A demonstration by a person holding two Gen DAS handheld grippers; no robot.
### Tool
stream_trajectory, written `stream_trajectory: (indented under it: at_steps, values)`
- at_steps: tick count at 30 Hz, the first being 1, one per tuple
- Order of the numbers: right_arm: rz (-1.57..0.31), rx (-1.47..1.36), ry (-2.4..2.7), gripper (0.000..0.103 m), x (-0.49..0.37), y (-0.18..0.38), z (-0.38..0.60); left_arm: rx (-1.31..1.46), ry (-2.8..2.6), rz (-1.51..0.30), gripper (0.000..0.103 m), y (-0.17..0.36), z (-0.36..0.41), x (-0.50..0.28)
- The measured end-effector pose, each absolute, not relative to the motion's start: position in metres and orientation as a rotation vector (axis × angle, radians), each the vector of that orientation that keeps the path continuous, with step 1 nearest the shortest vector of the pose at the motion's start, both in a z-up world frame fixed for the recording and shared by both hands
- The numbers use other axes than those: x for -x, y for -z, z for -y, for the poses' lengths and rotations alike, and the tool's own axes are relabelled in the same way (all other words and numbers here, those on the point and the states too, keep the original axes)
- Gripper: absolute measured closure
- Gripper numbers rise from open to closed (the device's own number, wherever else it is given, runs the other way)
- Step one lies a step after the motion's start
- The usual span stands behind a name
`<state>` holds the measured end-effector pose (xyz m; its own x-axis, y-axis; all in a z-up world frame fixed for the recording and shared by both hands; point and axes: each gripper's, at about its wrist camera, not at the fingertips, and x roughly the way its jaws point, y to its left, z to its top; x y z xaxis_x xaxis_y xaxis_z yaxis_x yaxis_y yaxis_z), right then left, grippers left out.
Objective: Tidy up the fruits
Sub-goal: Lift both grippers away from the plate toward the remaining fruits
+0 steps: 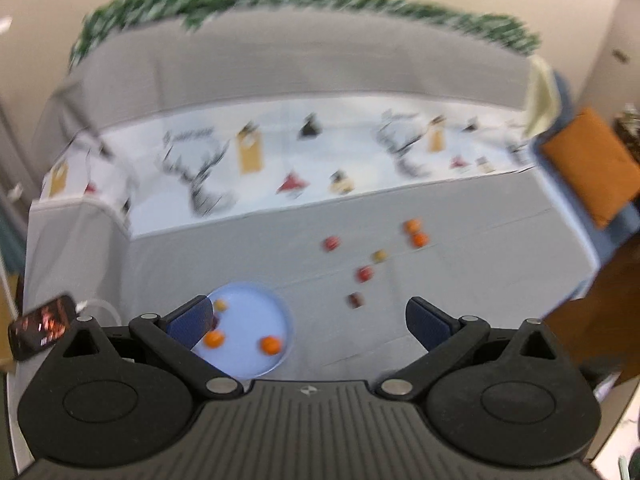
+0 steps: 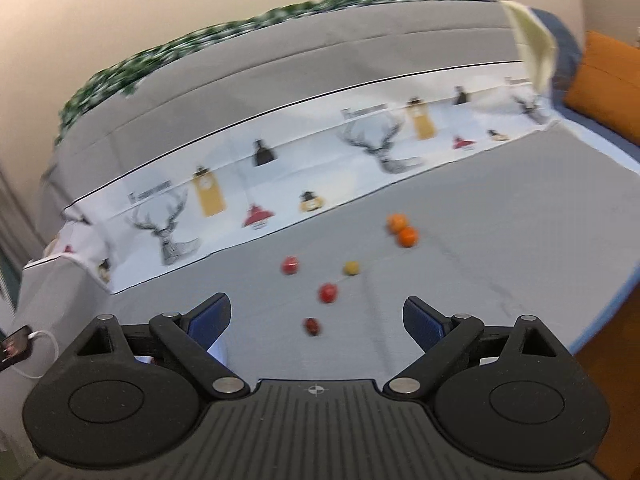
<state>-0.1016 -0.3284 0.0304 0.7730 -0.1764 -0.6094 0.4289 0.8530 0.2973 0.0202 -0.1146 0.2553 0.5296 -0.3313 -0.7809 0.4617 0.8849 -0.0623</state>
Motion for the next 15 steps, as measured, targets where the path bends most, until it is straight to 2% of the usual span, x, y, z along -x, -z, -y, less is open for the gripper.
stream_trajectory:
  at_steps: [5, 15]
  values:
    - [-0.593, -0.436, 0.415, 0.009, 0.133, -0.027, 0.351, -0.176, 0.575, -0.791, 0.0, -0.298, 0.151, 0.024]
    - [-0.573, -0.475, 0.501, 0.009, 0.163, -0.016, 0.39, -0.14, 0.641, -0.775, 0.0, -0.301, 0.183, 0.031]
